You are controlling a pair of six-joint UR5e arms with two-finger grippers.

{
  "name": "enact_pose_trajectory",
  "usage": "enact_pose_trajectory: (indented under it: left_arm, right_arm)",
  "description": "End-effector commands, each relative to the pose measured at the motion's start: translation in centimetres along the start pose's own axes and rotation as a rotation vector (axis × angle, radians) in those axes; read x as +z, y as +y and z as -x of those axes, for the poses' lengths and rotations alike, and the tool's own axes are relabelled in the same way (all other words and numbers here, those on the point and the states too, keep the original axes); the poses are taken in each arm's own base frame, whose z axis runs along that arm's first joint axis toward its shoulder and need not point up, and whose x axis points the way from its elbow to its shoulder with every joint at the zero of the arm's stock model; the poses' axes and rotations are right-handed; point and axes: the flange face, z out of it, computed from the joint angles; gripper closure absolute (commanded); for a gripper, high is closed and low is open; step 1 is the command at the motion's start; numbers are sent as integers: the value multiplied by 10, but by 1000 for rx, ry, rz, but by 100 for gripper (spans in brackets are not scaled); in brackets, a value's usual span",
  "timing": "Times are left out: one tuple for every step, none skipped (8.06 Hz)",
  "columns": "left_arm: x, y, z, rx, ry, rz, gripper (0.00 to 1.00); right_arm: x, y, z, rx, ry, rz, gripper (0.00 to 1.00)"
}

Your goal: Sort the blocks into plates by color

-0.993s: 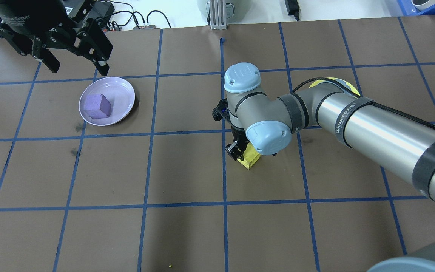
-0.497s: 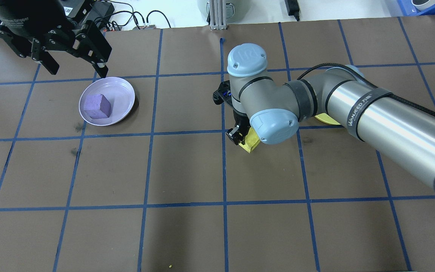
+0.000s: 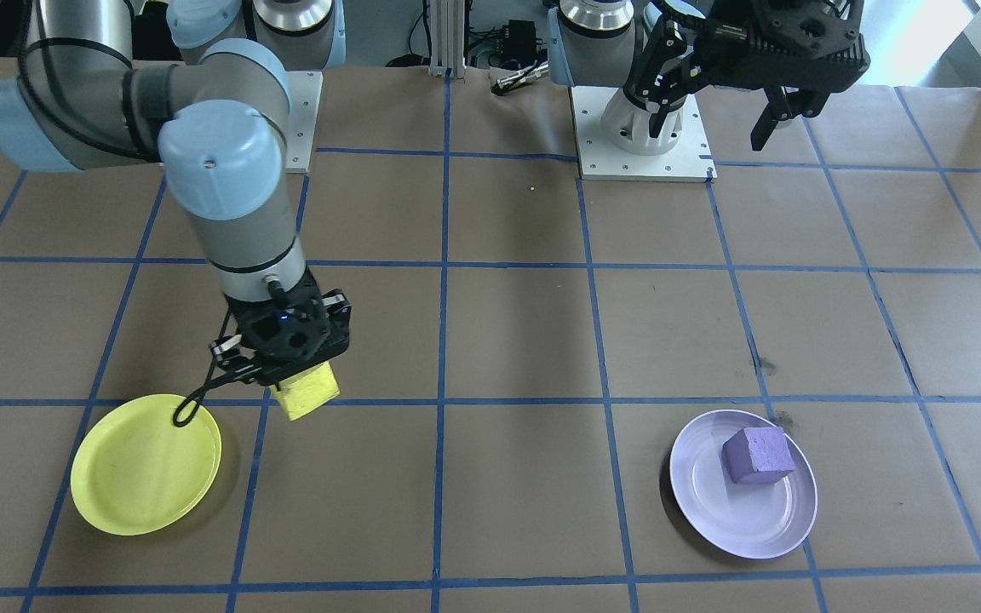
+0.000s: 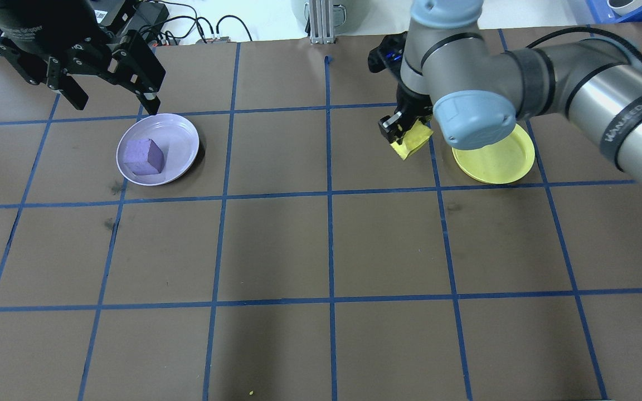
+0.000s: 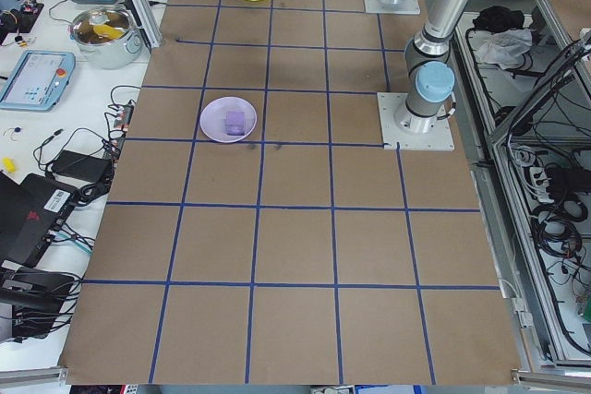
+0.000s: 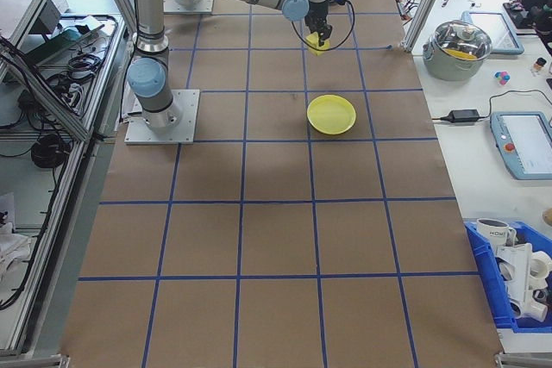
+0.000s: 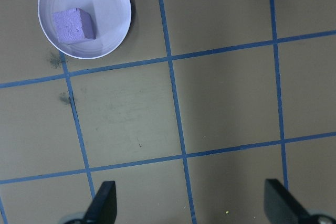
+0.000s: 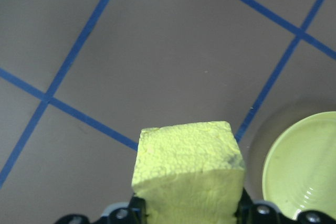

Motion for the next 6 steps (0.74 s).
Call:
enact_pose_trajectory:
  left_arm:
    - [-2,2,-1,-1,-2,-7,0]
    - [-3,2,-1,-2,-3,-10,0]
    - [-3,2,-1,0,-3,-11,0]
    - [-4,3,-1,0,-3,-11,0]
    - [-4,3,-1,0,-3,-11,0]
    - [-3,2,-1,-2,-1,-12,0]
  right_arm:
    - [-4,18,-99,117,32,-9,100]
    - [6,32,-137,156,35,11,100]
    - [29,44,-169,157,16,48,100]
    - [45,47,-182,149,6,70,100]
    - [61,46,-183,164,-5,83,100]
    - [85,43,-189,164,-21,105,100]
